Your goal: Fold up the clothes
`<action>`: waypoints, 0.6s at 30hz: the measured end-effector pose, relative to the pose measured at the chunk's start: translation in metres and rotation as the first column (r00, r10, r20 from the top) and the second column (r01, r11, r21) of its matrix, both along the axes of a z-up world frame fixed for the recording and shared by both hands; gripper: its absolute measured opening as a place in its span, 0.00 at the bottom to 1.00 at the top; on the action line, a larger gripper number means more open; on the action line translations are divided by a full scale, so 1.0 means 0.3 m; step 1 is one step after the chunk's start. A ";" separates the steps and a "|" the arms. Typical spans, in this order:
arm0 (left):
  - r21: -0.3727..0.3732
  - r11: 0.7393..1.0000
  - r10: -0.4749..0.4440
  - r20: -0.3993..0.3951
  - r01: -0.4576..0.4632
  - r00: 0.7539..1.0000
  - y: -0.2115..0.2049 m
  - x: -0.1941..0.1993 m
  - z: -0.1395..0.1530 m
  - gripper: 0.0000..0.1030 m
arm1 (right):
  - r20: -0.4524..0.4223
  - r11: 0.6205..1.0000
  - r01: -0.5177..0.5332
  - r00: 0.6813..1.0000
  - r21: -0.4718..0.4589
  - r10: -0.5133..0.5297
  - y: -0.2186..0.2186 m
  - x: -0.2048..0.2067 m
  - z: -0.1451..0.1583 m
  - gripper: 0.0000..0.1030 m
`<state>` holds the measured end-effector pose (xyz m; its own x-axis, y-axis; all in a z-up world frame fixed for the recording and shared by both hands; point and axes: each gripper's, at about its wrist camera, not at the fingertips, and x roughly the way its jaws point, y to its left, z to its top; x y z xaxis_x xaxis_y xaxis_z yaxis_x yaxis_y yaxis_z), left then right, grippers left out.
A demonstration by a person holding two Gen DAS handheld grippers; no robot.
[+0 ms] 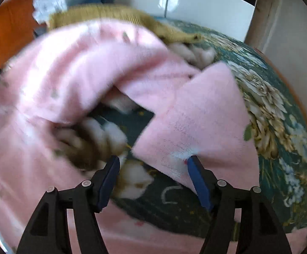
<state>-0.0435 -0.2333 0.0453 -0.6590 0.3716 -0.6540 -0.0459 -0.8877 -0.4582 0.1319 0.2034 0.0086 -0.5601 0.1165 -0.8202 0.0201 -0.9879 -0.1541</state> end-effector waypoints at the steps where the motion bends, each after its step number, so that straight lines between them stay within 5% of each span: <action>1: -0.006 1.000 0.027 -0.026 -0.027 0.999 -0.020 0.003 0.028 0.14 | 0.014 1.000 0.015 1.000 0.028 -0.015 0.010 -0.009 -0.010 0.41; 2: -0.012 0.999 0.050 -0.049 -0.050 0.998 -0.042 0.005 0.054 0.13 | 0.020 0.998 0.035 0.999 0.055 -0.036 0.026 -0.016 -0.012 0.10; 3: -0.017 0.997 0.068 -0.068 -0.069 0.995 -0.068 0.008 0.076 0.13 | 0.003 0.995 0.068 0.998 0.076 -0.068 0.061 -0.013 0.011 0.03; 6: -0.033 0.992 0.119 -0.091 -0.122 0.989 -0.143 0.019 0.111 0.13 | -0.131 0.978 0.180 0.977 0.104 -0.166 0.192 0.031 0.151 0.04; 10: -0.016 0.985 0.172 -0.041 -0.172 0.984 -0.226 0.031 0.032 0.13 | -0.367 0.938 0.325 0.893 0.122 -0.261 0.356 0.154 0.345 0.04; 13: 0.010 0.981 0.193 0.037 -0.193 0.981 -0.252 0.031 -0.079 0.13 | -0.323 0.916 0.374 0.893 0.147 -0.313 0.445 0.229 0.277 0.04; 18: 0.024 0.972 0.230 0.116 -0.234 0.966 -0.289 0.069 -0.200 0.13 | -0.148 0.882 0.406 0.913 0.240 -0.380 0.532 0.356 0.020 0.03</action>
<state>-0.0227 -0.3201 -0.0146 -0.6533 0.2432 -0.7170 0.2125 -0.8501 -0.4819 0.2386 0.3630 0.0146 -0.4964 0.5451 -0.6756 -0.3891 -0.8355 -0.3881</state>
